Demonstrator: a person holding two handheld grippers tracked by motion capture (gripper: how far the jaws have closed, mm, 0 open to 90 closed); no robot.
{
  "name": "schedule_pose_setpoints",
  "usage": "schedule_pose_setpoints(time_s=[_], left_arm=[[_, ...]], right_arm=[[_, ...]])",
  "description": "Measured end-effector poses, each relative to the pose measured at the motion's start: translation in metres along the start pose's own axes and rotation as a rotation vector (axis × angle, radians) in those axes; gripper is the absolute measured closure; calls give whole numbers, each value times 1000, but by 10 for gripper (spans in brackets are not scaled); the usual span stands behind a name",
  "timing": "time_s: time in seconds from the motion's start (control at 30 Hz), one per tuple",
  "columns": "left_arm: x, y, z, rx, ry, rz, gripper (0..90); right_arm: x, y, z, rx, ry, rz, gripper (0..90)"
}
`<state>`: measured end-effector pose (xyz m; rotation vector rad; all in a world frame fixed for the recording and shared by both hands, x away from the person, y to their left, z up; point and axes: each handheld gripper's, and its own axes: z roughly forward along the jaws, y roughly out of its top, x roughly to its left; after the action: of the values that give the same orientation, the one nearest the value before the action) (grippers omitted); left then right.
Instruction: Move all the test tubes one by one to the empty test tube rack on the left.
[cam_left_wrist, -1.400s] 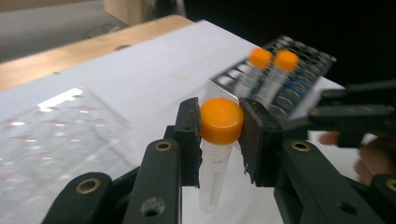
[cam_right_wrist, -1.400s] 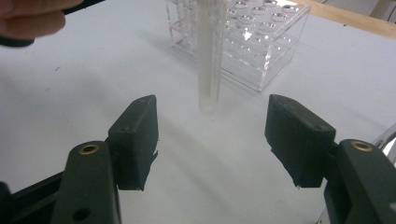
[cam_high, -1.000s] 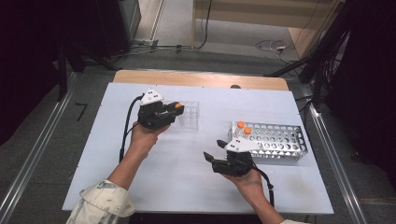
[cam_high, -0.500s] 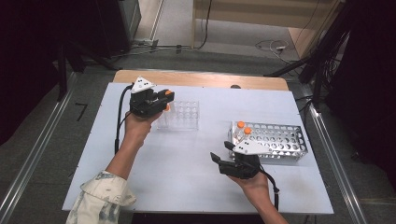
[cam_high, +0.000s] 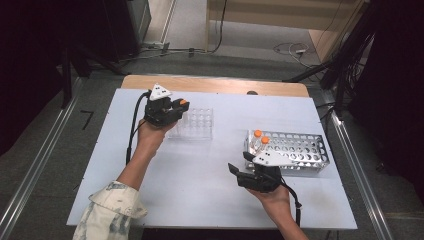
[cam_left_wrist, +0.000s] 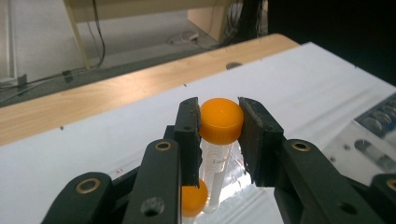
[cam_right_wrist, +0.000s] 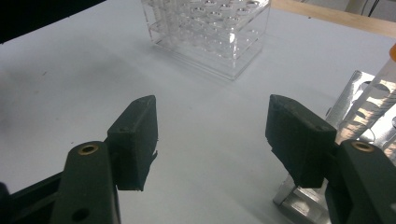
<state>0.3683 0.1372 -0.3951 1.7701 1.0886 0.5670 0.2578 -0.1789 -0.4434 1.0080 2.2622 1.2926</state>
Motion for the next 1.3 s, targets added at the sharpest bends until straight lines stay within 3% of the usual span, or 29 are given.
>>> schedule_pose_setpoints(time_s=[0.27, 0.4, 0.6, 0.8, 1.03, 1.13, 1.3], left_arm=[[-5, -5, 7, 67, 18, 47, 699], [-5, -7, 10, 97, 11, 56, 692], [-5, -7, 9, 103, 6, 49, 628], [-5, -5, 5, 80, 0, 35, 521], [-7, -1, -2, 38, 0, -22, 205], [-10, 1, -4, 31, -21, -43, 165], [-16, 1, -6, 28, -38, -36, 159]], right_arm=[[0, 0, 0, -1, 0, -2, 327], [0, 0, 0, 1, 0, -2, 328], [-1, 0, 0, 1, -1, 1, 327], [-1, 0, 0, 0, -2, 0, 324], [-5, 1, -3, -9, -13, 4, 314], [-6, 1, -6, -15, -20, 10, 311], [-11, 1, -12, -27, -35, 15, 309]])
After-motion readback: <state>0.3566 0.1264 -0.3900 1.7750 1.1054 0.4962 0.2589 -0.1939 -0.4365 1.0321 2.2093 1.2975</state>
